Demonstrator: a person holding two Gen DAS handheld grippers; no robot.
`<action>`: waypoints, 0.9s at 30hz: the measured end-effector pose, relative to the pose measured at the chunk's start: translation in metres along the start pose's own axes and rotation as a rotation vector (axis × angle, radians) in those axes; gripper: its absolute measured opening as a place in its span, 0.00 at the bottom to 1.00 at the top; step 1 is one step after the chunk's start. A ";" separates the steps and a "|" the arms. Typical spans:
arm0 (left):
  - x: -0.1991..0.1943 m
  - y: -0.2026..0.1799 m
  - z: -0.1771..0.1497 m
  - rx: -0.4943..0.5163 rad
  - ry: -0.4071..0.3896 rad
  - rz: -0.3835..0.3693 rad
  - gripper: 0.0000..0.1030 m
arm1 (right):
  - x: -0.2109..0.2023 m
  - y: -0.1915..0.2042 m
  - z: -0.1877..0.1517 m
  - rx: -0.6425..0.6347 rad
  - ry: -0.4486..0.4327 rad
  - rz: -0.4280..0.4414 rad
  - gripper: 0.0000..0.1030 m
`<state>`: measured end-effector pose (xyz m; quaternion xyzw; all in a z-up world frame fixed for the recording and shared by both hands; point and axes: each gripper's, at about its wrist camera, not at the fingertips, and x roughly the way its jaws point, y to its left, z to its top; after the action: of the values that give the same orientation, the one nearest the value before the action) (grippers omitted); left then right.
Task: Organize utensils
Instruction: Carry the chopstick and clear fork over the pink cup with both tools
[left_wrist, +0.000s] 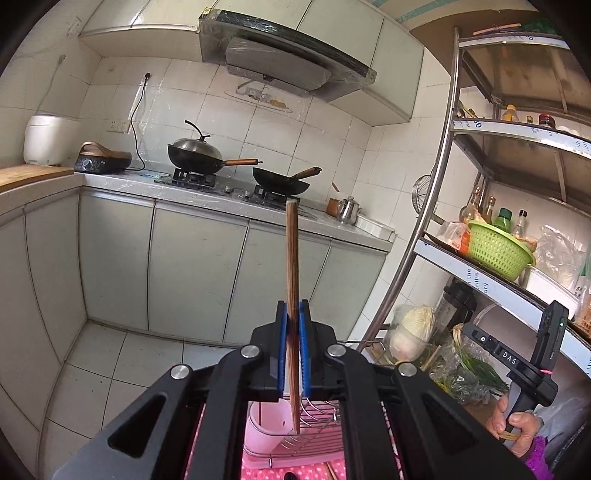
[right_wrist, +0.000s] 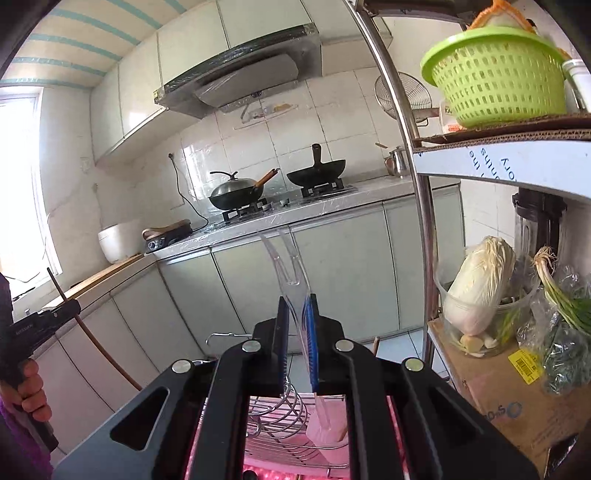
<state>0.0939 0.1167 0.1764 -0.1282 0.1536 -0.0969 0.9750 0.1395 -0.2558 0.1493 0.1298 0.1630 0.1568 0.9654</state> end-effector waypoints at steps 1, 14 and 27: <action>0.005 -0.001 0.000 0.010 -0.002 0.013 0.05 | 0.005 -0.002 -0.003 0.003 0.006 0.003 0.09; 0.073 0.011 -0.043 0.037 0.153 0.076 0.05 | 0.054 -0.019 -0.058 0.066 0.148 -0.025 0.09; 0.125 0.025 -0.095 -0.018 0.329 0.117 0.05 | 0.077 -0.036 -0.097 0.142 0.315 -0.047 0.09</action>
<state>0.1835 0.0912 0.0474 -0.1099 0.3193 -0.0584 0.9394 0.1836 -0.2432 0.0285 0.1676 0.3261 0.1407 0.9197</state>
